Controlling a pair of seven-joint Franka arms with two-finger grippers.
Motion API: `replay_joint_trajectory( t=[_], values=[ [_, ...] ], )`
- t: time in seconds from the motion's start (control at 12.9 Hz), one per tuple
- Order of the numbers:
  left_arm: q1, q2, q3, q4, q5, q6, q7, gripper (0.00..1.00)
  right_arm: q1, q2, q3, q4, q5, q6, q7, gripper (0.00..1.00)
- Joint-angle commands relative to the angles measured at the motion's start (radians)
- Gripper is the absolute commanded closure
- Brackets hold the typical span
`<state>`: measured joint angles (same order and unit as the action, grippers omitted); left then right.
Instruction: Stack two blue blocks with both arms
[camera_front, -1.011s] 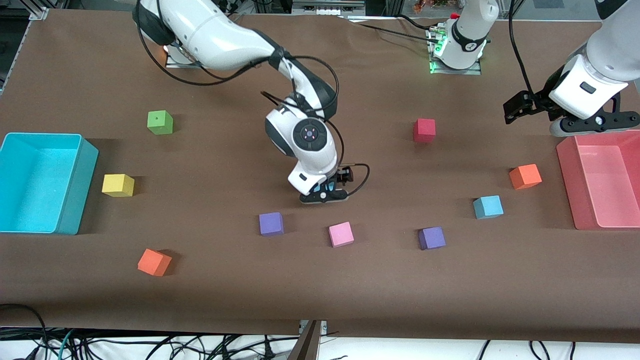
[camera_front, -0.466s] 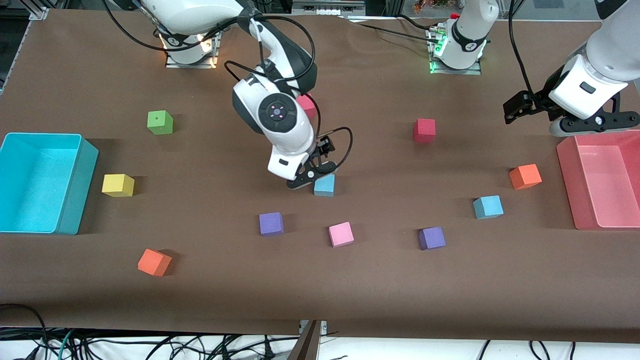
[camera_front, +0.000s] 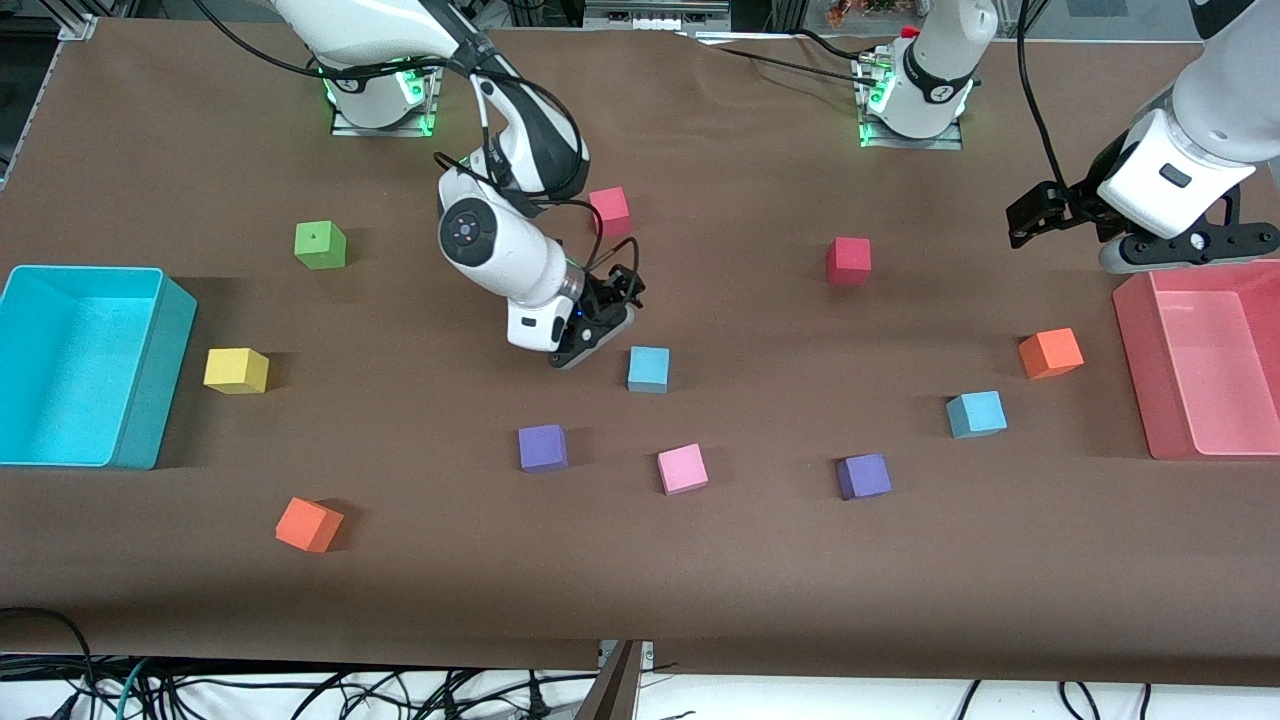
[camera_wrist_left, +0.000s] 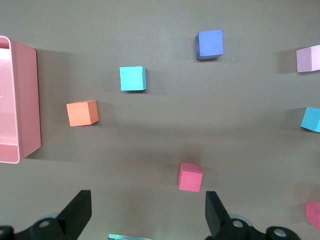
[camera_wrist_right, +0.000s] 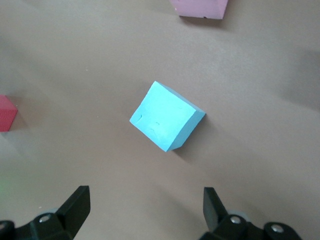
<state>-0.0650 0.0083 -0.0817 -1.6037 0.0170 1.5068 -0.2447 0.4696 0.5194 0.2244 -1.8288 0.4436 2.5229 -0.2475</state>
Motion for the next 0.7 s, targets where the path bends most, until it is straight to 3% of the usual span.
replay_joint_trajectory(
  t=[0.0, 0.16, 0.23, 0.62],
  values=[
    [0.014, -0.022, 0.0, -0.027, -0.025, 0.009, 0.016, 0.0, -0.017, -0.05, 0.018, -0.148, 0.157, 0.169, -0.232, 0.0],
    [0.045, -0.024, 0.0, -0.056, -0.025, 0.044, 0.018, 0.0, -0.019, -0.042, 0.018, -0.178, 0.278, 0.183, -0.478, 0.0],
    [0.059, -0.025, 0.0, -0.073, -0.026, 0.056, 0.019, 0.0, -0.02, -0.039, 0.018, -0.179, 0.384, 0.183, -0.612, 0.0],
    [0.079, -0.014, 0.01, -0.096, -0.042, 0.087, 0.022, 0.0, -0.017, 0.008, 0.018, -0.175, 1.038, 0.224, -1.35, 0.0]
  ],
)
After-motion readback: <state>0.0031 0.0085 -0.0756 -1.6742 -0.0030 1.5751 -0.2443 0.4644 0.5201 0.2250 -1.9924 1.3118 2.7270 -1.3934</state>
